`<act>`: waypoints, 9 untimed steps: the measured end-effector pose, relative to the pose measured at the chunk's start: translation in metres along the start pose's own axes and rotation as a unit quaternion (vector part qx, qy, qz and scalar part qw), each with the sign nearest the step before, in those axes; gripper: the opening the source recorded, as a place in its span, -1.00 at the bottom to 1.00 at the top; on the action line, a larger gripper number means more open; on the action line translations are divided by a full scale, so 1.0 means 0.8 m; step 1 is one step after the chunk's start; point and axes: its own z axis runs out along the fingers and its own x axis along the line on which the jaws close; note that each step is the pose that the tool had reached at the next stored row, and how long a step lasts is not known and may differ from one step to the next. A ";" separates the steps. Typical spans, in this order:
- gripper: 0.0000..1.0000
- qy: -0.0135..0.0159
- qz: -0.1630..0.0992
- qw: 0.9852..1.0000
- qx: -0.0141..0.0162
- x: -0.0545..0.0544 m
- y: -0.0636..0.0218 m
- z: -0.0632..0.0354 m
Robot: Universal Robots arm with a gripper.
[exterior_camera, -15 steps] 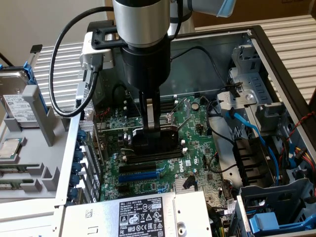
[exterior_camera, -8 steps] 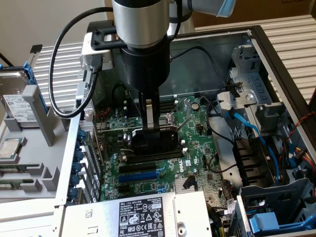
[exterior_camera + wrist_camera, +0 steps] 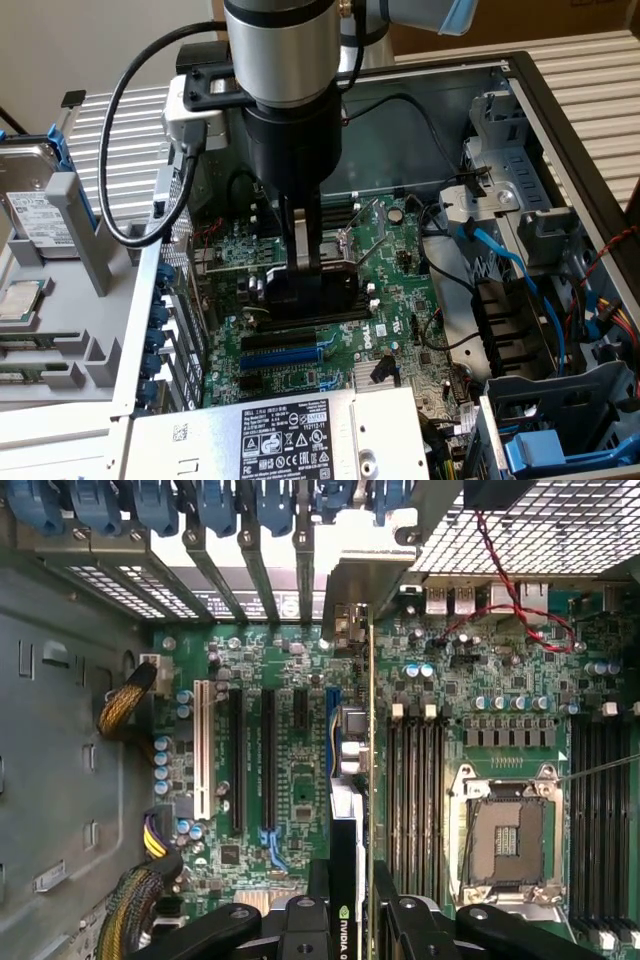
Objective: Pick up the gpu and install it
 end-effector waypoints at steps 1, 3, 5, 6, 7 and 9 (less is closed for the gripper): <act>-0.47 0.000 0.000 1.000 0.000 0.000 0.001 0.001; -0.47 0.000 0.000 1.000 0.000 0.001 0.002 0.002; -0.47 0.000 0.000 1.000 0.000 0.003 0.003 0.003; -0.47 0.000 0.000 1.000 0.000 0.003 0.004 0.004; -0.47 0.000 0.000 1.000 0.000 0.003 0.004 0.005; -0.47 0.000 0.000 1.000 0.000 0.004 0.006 0.005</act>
